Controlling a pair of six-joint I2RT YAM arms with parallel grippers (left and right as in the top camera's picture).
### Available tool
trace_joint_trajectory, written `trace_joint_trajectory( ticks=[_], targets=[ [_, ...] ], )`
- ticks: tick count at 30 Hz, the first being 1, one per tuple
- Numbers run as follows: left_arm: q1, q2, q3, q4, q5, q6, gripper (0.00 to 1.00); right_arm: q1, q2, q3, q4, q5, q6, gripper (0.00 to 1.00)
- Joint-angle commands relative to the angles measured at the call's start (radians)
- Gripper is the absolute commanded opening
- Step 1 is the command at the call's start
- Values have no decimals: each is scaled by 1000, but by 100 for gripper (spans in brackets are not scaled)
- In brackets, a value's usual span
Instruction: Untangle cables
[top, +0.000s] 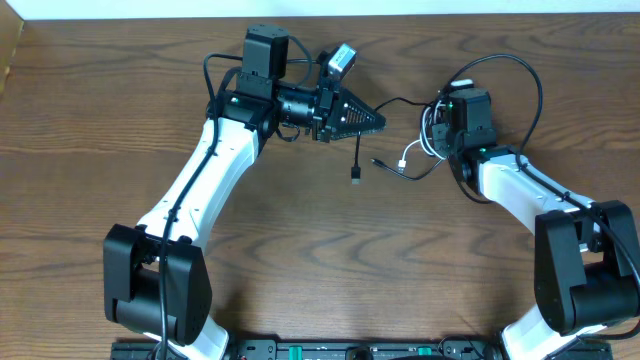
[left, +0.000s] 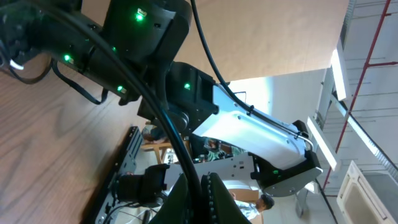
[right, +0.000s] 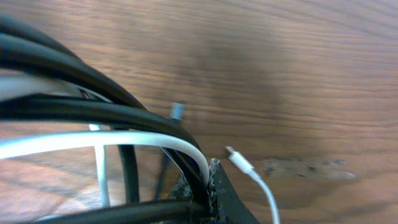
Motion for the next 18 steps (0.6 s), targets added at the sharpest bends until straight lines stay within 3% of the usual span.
trace_joint_trajectory(
  ticks=[1, 4, 9, 12, 18],
  targets=[
    [2, -25, 9, -68, -101, 86, 7, -5, 1, -2, 3, -247, 27, 2],
    [2, -25, 9, -231, -334, 134, 8, -3, 1, -2, 2, -337, 76, 4],
    [2, -25, 9, -557, -979, 148, 7, -2, 1, -2, -10, -361, 131, 1],
    [2, -25, 9, -676, -1282, 148, 8, -2, 1, -2, -21, -363, 131, 1],
    [2, -23, 9, -711, -1376, 149, 7, 5, 1, -2, -22, -478, 131, 1]
  ],
)
